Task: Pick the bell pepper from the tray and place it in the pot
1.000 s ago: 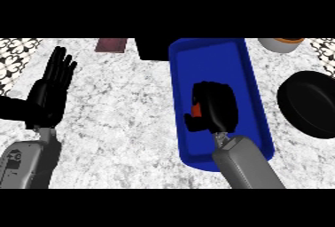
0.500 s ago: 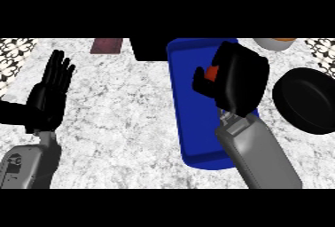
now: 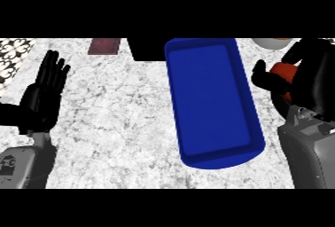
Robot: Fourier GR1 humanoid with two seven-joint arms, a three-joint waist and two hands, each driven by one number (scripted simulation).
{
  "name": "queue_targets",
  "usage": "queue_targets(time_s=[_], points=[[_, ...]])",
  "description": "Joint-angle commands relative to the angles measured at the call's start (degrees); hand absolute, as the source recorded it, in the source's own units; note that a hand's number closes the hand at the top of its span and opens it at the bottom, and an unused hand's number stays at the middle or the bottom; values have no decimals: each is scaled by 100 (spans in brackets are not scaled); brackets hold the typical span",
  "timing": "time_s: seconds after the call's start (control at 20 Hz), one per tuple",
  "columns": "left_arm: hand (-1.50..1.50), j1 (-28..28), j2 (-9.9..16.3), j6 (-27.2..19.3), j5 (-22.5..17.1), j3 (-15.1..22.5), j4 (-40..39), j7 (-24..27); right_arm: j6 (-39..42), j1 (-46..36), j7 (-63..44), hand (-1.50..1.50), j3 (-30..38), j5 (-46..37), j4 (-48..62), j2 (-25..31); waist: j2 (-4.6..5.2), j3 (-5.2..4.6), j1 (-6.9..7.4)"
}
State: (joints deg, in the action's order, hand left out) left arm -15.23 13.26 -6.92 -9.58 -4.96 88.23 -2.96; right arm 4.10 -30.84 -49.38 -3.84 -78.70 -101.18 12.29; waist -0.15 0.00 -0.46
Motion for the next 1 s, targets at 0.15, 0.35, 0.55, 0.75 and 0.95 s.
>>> queue_targets(time_s=[0.15,0.35,0.55,0.75,0.95], points=[[0,11,-20,120,-37,-101,-101,169,-463,903,1120,150,1425,1022,74,901,21,3,9],[0,2,-161,-47,170,69,44,8,-900,951,1751,150,1996,1464,754,1148,23,3,41],[0,-88,28,155,23,-209,-86,43,-921,1095,2513,150,2404,2140,1109,1425,19,1,37],[0,-44,-156,191,122,-57,-220,329,-1621,1039,3395,150,2712,2246,2423,1719,35,2,57],[0,-304,-117,191,103,-183,-446,205,-1983,754,3840,150,2872,2375,3372,1895,34,2,62]])
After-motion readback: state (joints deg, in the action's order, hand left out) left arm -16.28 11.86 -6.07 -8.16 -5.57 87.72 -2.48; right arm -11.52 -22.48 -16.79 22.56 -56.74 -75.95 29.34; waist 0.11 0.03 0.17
